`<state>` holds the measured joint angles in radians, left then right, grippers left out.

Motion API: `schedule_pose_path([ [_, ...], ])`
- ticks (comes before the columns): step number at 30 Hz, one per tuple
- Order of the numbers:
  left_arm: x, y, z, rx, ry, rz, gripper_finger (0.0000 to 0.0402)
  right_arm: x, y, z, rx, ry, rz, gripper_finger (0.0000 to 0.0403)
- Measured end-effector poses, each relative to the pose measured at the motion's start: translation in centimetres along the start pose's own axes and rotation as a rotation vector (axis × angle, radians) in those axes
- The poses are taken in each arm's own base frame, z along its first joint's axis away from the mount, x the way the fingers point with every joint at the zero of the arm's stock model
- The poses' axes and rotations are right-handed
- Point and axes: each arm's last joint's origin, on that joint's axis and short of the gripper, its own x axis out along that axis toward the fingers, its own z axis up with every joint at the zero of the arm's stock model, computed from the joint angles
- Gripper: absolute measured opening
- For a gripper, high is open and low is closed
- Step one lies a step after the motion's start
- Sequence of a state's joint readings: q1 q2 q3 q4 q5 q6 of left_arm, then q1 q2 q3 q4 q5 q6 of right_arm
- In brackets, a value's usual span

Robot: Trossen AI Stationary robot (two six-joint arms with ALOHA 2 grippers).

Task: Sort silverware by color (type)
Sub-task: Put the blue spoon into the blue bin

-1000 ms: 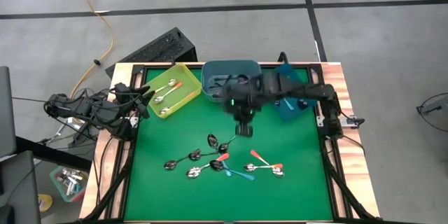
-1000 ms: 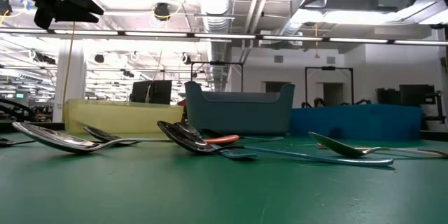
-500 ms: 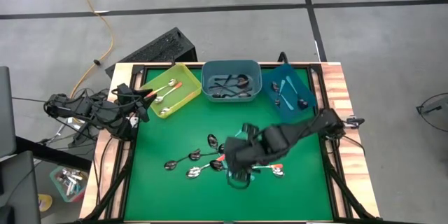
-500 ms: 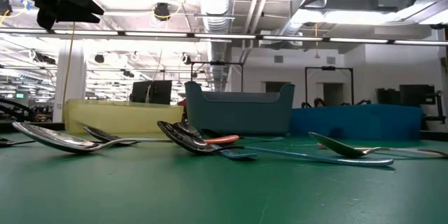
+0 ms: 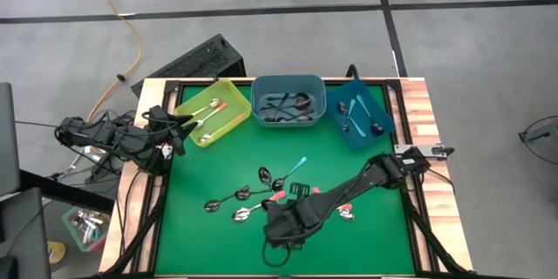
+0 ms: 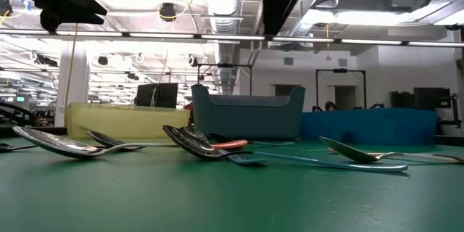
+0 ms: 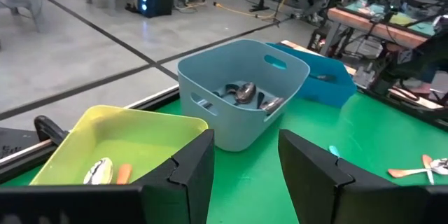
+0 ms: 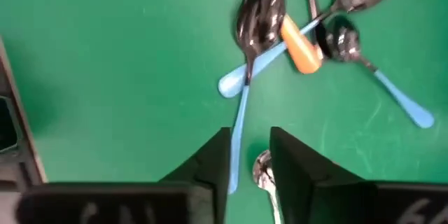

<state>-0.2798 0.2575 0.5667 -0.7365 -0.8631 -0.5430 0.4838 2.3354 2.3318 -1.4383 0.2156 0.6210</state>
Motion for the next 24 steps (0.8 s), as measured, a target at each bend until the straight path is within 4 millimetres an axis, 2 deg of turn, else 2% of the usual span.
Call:
schedule_pose_path([
  [5,0.0,0.0,0.0,0.001,0.011,-0.016,0.0143,2.5,0.8,0.5,-0.057,0.006,-0.011,0.0182],
  [10,0.0,0.0,-0.2,0.011,0.026,-0.022,0.0143,2.6,0.9,0.8,-0.061,-0.039,-0.038,0.0223],
  [17,0.0,0.0,-0.2,0.013,0.027,-0.024,0.0143,2.6,0.9,1.1,-0.021,-0.073,-0.043,0.0224],
  [24,0.0,0.0,-0.2,0.012,0.027,-0.024,0.0143,4.3,0.6,0.1,-0.011,-0.079,-0.037,0.0224],
])
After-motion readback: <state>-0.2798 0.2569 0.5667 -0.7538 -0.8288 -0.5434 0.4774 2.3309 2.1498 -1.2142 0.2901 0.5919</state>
